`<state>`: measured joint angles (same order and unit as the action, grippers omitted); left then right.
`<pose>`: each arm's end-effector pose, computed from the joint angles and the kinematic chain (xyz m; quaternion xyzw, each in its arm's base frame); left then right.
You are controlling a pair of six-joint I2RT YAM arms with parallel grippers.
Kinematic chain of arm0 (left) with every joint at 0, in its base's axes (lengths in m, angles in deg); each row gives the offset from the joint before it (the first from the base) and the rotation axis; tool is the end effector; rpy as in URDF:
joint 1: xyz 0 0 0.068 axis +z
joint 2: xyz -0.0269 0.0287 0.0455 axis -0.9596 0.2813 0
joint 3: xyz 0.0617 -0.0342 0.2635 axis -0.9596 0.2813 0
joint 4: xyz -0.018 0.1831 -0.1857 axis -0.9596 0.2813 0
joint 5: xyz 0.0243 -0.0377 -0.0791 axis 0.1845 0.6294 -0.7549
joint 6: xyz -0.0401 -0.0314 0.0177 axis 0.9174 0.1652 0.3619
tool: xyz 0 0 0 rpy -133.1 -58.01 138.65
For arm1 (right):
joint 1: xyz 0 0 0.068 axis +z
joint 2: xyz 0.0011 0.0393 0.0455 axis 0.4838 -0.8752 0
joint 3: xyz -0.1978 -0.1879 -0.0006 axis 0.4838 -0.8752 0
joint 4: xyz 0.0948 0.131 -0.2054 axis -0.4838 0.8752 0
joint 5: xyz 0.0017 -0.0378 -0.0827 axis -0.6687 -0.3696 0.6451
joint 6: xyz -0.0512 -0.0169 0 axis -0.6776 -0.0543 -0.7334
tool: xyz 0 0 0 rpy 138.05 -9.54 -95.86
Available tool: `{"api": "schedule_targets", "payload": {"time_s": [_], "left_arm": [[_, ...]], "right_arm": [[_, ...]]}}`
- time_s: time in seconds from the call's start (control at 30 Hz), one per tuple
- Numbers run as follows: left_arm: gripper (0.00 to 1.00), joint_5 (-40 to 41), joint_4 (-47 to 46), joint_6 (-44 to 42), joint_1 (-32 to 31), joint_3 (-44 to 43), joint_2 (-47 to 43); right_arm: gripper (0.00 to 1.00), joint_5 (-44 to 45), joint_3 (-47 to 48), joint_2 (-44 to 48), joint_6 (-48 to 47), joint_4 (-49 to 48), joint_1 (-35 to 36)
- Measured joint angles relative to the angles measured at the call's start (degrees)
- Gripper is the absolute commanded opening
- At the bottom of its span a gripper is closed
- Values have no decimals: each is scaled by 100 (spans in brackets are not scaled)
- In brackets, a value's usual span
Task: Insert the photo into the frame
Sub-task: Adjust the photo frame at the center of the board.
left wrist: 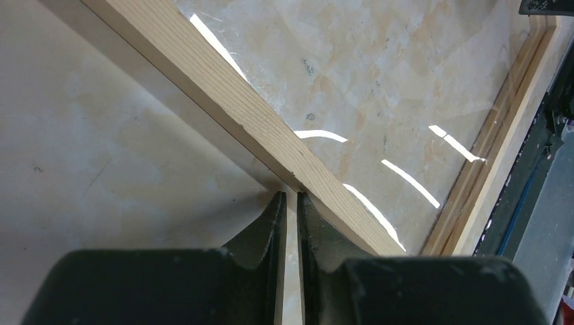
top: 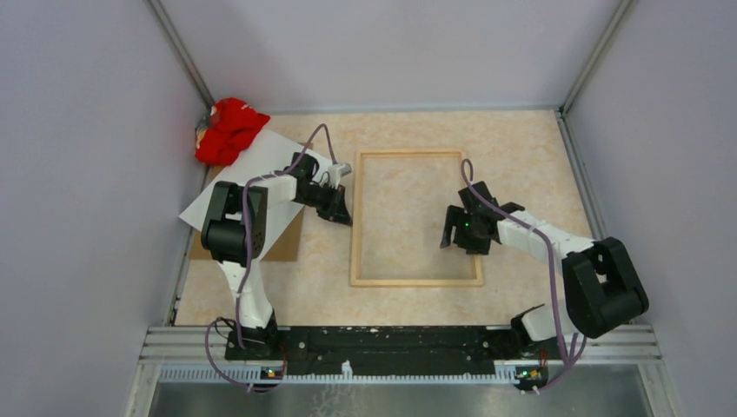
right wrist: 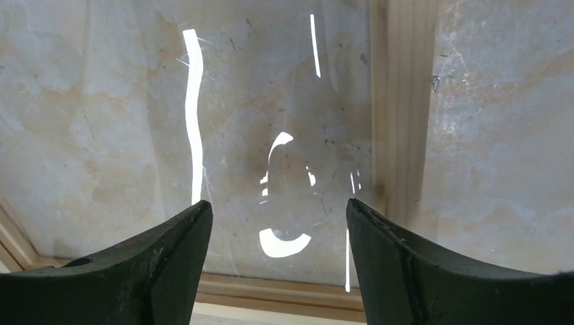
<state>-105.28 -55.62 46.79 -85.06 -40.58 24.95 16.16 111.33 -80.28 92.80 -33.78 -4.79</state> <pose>0.3557 -0.0991 0.1359 0.2715 0.8551 -0.4017 0.1836 0.2298 0.1031 0.1735 0.0945 0.9724 0.1066 0.1849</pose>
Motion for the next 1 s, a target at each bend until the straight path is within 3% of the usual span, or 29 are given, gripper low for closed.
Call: {"api": "schedule_targets", "payload": {"time_s": [0.23,0.43,0.57,0.8,1.0], "left_arm": [[16,20,13,-15,-4,-13,0],[16,24,155,-70,-2,-166,0],[17,20,278,-120,-2,-326,0],[17,37,372,-149,-4,-452,2],[15,361,369,-142,-46,-457,162]], "right_arm": [[74,151,435,-219,15,275,103],[75,348,1821,-597,-243,577,96],[84,402,2485,-1108,-420,435,-7],[98,417,2380,-1360,-481,190,-837],[99,170,1740,-1462,-452,-330,-1325]]}}
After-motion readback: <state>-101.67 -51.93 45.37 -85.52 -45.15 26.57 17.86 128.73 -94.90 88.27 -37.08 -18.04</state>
